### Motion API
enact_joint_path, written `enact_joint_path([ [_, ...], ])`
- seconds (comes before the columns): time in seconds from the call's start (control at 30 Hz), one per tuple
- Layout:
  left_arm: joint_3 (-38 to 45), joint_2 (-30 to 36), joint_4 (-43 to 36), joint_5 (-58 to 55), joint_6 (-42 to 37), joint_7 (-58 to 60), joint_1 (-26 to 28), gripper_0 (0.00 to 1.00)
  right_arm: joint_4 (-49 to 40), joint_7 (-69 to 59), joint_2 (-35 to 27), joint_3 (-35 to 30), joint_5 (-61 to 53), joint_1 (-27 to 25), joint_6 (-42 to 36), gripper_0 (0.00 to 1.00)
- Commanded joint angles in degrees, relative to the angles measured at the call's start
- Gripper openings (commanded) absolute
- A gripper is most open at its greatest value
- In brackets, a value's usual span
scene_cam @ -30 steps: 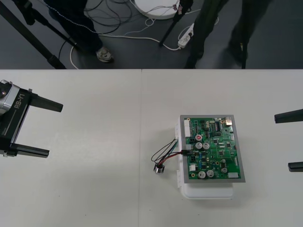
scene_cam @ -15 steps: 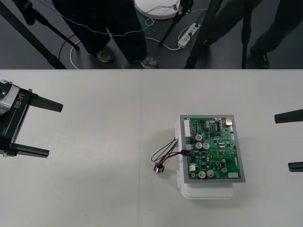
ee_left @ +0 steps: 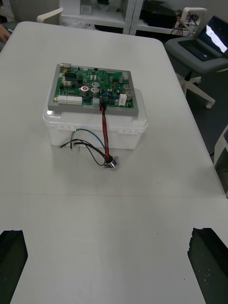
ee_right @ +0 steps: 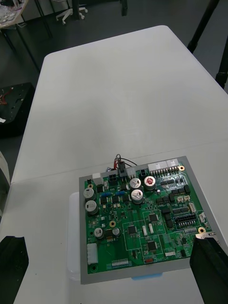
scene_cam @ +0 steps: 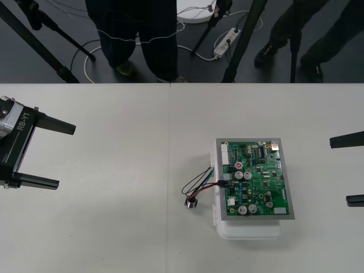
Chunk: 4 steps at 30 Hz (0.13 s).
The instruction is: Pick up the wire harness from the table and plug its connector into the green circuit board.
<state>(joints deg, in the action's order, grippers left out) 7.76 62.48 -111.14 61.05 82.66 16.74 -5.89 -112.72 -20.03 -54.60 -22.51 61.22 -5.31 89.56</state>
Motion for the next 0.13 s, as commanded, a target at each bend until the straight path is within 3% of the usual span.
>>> enact_joint_path([
  [0.03,1.65,2.12,-0.83,0.21,1.98,1.72,0.88,1.0,-1.37,2.63,0.28,0.01,0.22,-0.85,0.44,1.0],
  [0.13,1.65,2.12,-0.83,0.21,1.98,1.72,0.88,1.0,-1.37,2.63,0.28,0.01,0.22,-0.85,0.44,1.0],
])
